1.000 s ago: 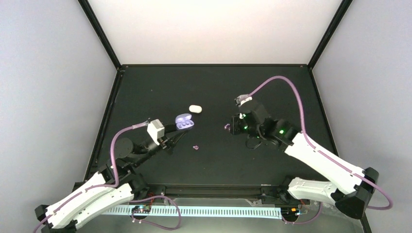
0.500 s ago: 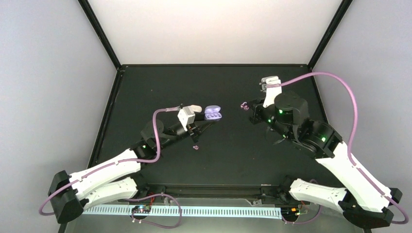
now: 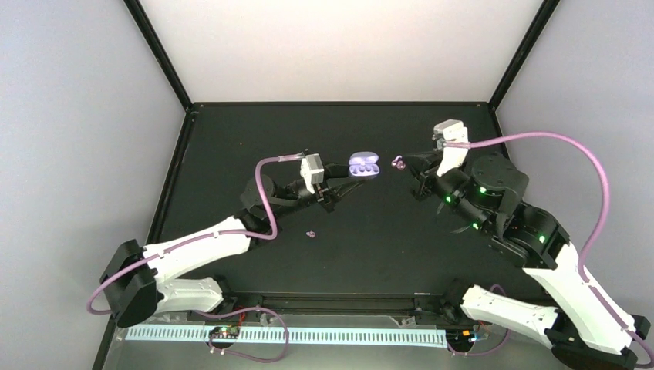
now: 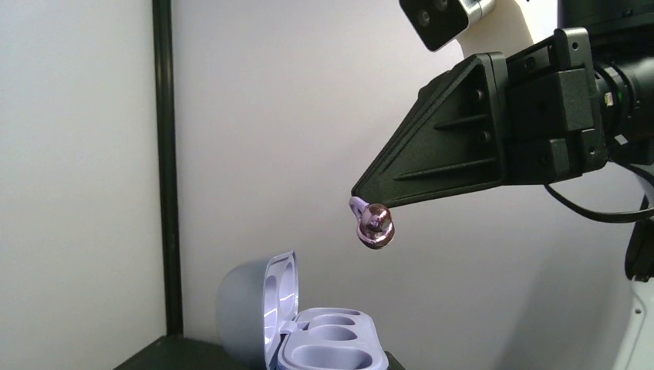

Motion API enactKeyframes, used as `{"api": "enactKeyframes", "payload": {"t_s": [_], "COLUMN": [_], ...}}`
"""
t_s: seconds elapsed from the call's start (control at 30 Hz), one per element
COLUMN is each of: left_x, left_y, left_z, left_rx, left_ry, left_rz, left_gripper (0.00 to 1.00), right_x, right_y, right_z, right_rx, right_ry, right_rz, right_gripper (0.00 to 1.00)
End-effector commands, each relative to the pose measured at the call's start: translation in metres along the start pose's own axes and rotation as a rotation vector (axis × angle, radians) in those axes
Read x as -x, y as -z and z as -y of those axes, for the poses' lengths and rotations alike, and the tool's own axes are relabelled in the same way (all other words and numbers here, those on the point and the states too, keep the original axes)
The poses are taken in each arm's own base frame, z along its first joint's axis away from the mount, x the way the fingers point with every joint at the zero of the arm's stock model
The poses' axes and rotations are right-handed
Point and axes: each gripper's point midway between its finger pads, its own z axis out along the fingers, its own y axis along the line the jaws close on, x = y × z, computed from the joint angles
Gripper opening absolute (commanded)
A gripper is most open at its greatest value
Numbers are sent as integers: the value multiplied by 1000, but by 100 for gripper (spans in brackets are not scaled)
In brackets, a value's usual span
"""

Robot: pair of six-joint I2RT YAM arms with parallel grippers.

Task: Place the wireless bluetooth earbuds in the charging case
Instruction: Place the earbud in the charging case.

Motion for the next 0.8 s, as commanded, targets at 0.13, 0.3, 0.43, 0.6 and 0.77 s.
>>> {"api": "enactKeyframes", "payload": {"t_s": [0.13, 0.3, 0.43, 0.6, 0.77], "left_x": [52, 46, 38, 38, 41], "left_y": [-27, -39, -45, -48, -46], "left_z": [13, 8, 8, 7, 10], "left_rx": [-116, -128, -138, -141, -144], "left_ry": [-75, -60, -37, -15, -10], "left_rz": [192, 209, 193, 190, 189], "left_gripper": [2, 2, 2, 2, 2], "right_x": [48, 49, 44, 41, 37], "right_y": [28, 24, 17, 7, 0], "right_z": [-13, -11, -11, -13, -14], "right_rx": [86, 61, 54, 52, 53], "right_ry": [83, 115, 120, 122, 125], "right_rz": [155, 158, 163, 171, 165], "right_gripper": [1, 1, 1, 1, 1]}}
